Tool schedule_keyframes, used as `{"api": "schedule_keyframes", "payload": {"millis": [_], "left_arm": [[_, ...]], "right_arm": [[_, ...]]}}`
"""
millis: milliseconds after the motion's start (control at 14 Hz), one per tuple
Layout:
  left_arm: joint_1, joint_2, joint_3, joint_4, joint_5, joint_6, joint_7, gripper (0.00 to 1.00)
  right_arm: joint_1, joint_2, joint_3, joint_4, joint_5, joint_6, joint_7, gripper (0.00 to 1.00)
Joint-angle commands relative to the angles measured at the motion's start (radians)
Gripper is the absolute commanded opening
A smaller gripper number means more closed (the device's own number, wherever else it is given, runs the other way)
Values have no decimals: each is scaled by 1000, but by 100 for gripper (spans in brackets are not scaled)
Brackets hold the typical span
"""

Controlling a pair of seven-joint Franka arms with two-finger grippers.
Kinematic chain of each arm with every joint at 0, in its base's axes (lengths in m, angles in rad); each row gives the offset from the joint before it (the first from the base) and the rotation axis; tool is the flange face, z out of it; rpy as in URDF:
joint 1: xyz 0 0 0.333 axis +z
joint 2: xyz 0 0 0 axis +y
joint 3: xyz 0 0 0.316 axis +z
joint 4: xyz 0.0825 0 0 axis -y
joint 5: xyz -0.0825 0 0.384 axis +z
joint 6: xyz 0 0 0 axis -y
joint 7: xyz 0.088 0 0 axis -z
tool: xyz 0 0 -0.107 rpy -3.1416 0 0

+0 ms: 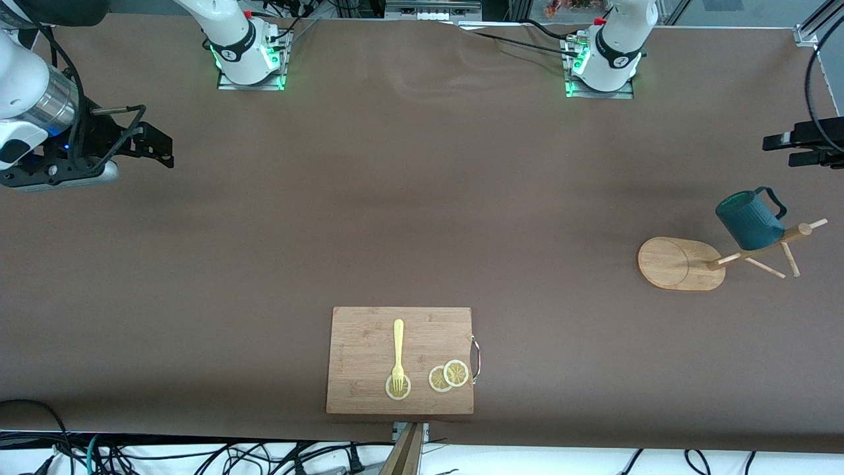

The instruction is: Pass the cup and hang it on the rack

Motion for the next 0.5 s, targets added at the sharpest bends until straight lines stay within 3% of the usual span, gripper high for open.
{"api": "schedule_keyframes", "payload": {"millis": [0,214,429], "left_arm": [[-150,-25,21,49,178,36,2,100],[-248,-35,24,87,298,106,-33,100],[-279,-83,20,73,298,110,-299,100]], "right_arm": [[3,-2,1,0,-12,-5,-11,100],[3,-1,1,0,-14,-5,-11,100],[3,-2,1,0,-12,-7,-11,100]]}}
